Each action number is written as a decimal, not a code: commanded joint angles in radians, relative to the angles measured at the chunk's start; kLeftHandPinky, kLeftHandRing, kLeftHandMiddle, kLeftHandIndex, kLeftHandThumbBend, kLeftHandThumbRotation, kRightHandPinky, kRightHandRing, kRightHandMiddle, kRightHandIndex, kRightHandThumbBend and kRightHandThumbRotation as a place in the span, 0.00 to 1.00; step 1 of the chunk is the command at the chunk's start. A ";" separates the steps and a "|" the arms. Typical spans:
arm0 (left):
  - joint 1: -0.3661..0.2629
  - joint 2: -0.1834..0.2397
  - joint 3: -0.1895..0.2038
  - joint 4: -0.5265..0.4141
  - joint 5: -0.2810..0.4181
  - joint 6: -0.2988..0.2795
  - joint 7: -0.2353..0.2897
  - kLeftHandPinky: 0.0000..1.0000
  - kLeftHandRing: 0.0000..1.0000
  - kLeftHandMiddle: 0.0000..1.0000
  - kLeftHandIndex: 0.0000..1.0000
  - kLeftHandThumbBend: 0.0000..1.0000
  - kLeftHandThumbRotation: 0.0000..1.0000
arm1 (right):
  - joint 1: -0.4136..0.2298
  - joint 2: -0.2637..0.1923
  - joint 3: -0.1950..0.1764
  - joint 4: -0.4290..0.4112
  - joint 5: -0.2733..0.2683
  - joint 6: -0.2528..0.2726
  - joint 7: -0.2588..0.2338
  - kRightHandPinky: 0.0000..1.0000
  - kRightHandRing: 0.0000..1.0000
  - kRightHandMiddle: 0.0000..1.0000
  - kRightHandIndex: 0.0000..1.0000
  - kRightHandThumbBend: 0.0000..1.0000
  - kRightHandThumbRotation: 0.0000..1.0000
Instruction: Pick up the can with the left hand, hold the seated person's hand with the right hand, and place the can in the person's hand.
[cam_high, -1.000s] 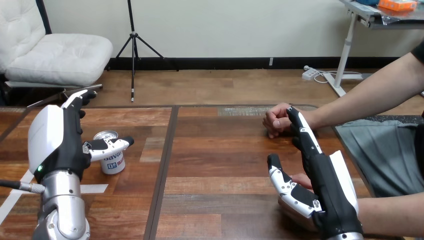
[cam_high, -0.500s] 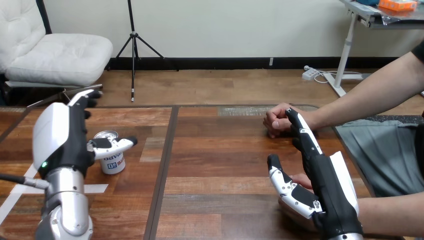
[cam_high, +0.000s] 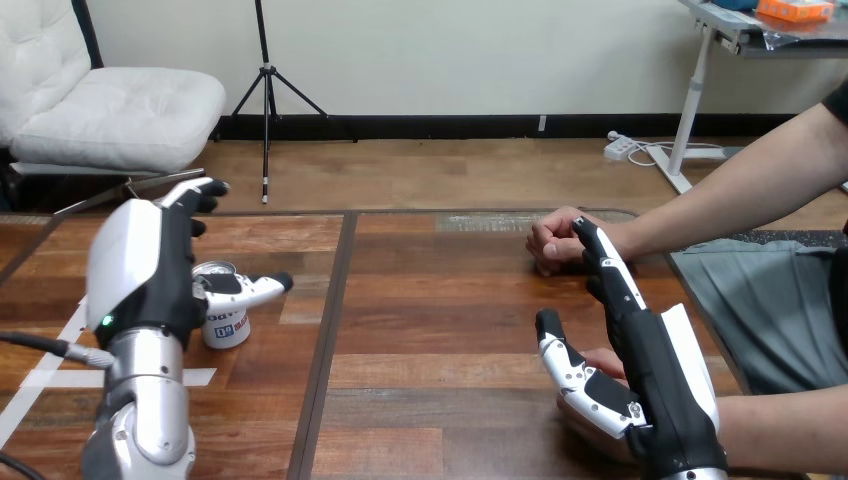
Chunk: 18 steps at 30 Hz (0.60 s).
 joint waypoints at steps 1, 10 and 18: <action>-0.068 0.029 -0.017 0.013 0.020 0.004 -0.009 0.66 0.77 0.81 0.80 0.79 0.03 | -0.040 -0.007 -0.013 -0.063 0.009 -0.010 0.003 1.00 1.00 1.00 0.97 0.15 0.15; -0.072 0.030 -0.025 0.022 0.019 0.006 -0.017 0.66 0.78 0.82 0.80 0.79 0.05 | -0.044 -0.014 -0.019 -0.055 0.016 -0.019 0.009 1.00 1.00 1.00 0.97 0.14 0.15; -0.077 0.036 -0.036 0.032 0.027 0.011 -0.026 0.66 0.78 0.81 0.80 0.78 0.06 | -0.047 -0.015 -0.021 -0.055 0.015 -0.021 0.011 1.00 1.00 0.99 0.97 0.14 0.15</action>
